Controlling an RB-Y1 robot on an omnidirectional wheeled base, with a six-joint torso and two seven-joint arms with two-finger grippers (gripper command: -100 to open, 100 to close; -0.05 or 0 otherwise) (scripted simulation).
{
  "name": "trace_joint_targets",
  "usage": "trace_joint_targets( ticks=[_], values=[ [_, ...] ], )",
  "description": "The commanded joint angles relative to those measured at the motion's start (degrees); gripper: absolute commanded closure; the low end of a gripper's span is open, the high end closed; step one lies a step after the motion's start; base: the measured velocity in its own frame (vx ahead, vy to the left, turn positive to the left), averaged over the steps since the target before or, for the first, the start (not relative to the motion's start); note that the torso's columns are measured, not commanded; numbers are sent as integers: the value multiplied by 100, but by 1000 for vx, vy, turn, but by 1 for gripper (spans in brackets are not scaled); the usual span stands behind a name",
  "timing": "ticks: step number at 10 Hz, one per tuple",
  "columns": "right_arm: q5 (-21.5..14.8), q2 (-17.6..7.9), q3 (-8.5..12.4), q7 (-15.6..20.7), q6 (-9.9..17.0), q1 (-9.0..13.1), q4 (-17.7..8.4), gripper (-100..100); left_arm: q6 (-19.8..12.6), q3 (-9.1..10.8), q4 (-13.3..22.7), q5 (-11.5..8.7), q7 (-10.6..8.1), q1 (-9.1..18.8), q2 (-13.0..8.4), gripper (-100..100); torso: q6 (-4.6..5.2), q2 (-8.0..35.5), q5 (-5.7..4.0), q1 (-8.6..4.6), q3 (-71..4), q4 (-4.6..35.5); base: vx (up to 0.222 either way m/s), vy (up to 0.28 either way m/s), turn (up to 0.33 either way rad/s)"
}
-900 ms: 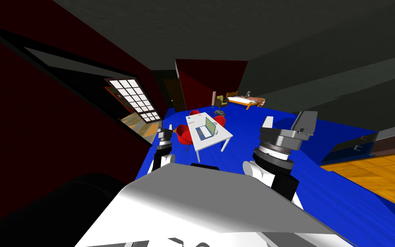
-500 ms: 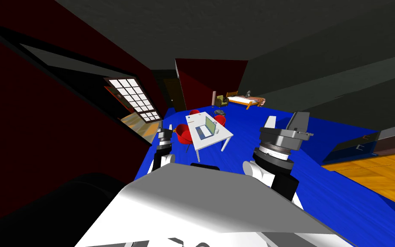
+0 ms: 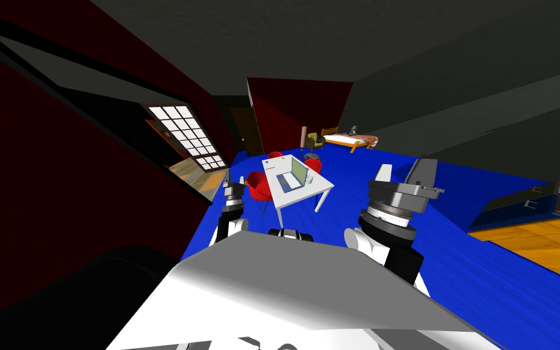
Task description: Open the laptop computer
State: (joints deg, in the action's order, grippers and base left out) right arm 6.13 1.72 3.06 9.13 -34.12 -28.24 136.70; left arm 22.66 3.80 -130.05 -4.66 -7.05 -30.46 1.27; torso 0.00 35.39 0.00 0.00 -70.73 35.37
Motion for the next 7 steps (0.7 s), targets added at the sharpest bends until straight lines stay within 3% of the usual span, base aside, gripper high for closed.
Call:
trace_joint_targets(
  ticks=[1, 3, 7],
  values=[
    [0, 0, 0, 0, 0, 0, 0, 0, -23, 2, 9, -32, -30, 1, -256, -100, 0, 423, 0, 0, -846, 423, 12, -29, 14],
    [0, 1, -1, 0, 0, -1, -3, 0, -75, 5, 29, -107, -100, 2, -589, -100, 0, 666, -5, -17, -1355, 667, 13, -84, 25],
    [0, 2, -2, 0, 0, -1, -2, 0, -248, 12, 90, -362, -346, 3, -1057, -100, 0, 687, -3, -10, -1386, 690, 22, -164, 40]
  ],
)
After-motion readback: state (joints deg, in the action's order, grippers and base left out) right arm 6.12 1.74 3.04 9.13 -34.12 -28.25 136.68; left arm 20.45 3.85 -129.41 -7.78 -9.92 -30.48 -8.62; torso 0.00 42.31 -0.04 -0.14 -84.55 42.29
